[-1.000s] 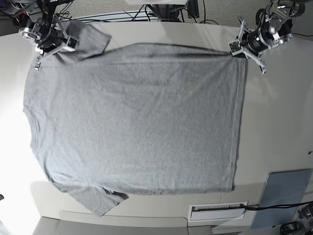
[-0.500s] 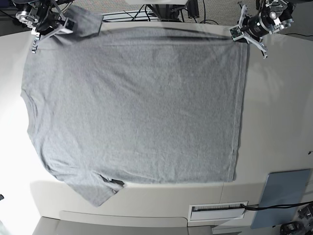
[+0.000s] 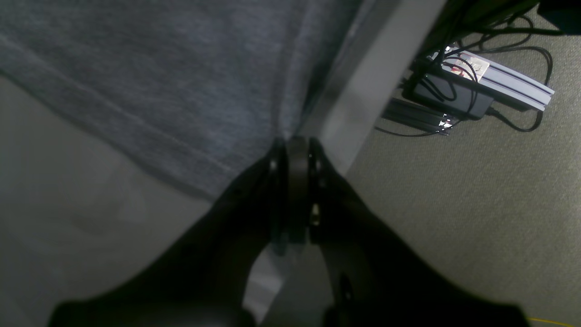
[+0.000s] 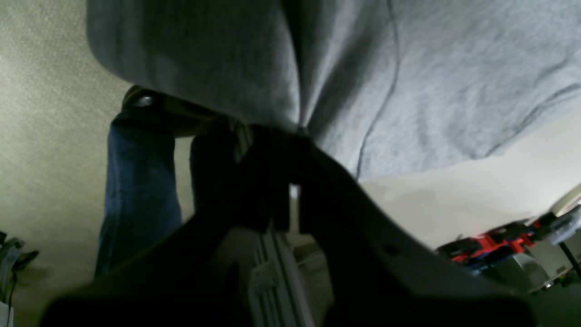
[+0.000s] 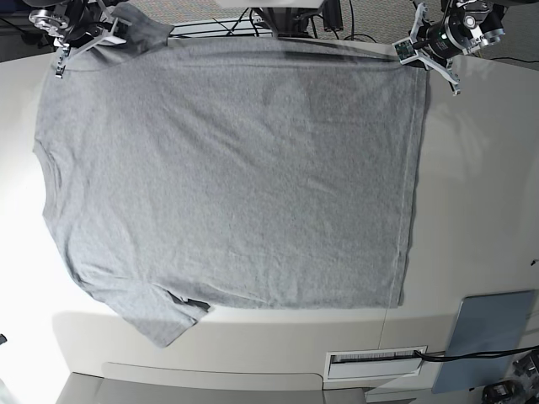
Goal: Fold the T-shirt properly
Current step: 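Pull the gripped shoulder edges toward the robot with both grippers, then fold the collar edge over onto the shirt body with both grippers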
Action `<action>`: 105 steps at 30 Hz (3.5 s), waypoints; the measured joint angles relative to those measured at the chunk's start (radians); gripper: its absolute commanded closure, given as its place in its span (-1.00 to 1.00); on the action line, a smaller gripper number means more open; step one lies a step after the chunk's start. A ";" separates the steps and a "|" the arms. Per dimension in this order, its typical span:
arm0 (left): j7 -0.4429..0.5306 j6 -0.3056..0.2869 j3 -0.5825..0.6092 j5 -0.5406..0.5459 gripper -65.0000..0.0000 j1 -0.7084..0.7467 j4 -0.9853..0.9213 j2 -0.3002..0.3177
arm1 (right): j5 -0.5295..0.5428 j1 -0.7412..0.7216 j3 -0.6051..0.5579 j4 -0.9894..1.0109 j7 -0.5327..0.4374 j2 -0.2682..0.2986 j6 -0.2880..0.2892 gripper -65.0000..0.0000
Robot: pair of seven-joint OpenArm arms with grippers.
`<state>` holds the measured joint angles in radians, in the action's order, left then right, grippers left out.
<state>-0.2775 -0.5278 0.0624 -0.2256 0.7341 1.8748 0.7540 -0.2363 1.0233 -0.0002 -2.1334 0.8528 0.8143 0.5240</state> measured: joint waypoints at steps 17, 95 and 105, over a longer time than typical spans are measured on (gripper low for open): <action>-0.081 -0.159 -0.153 0.114 1.00 -0.012 0.008 -0.006 | 0.034 -0.153 0.082 0.000 -0.054 -0.003 -0.022 1.00; -0.032 -0.083 -0.208 0.261 1.00 -0.449 -0.158 -0.156 | 0.096 -0.813 -0.143 0.237 -0.229 -0.014 -0.001 1.00; -0.032 -0.063 -0.208 0.261 1.00 -0.450 -0.158 -0.188 | 0.096 -0.813 -0.143 0.237 -0.219 -0.014 0.000 1.00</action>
<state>-0.3099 -0.5911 -0.1452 0.0353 0.2844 1.7164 0.5655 -0.1402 0.2104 -0.1429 -1.8969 0.6334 0.8001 0.5236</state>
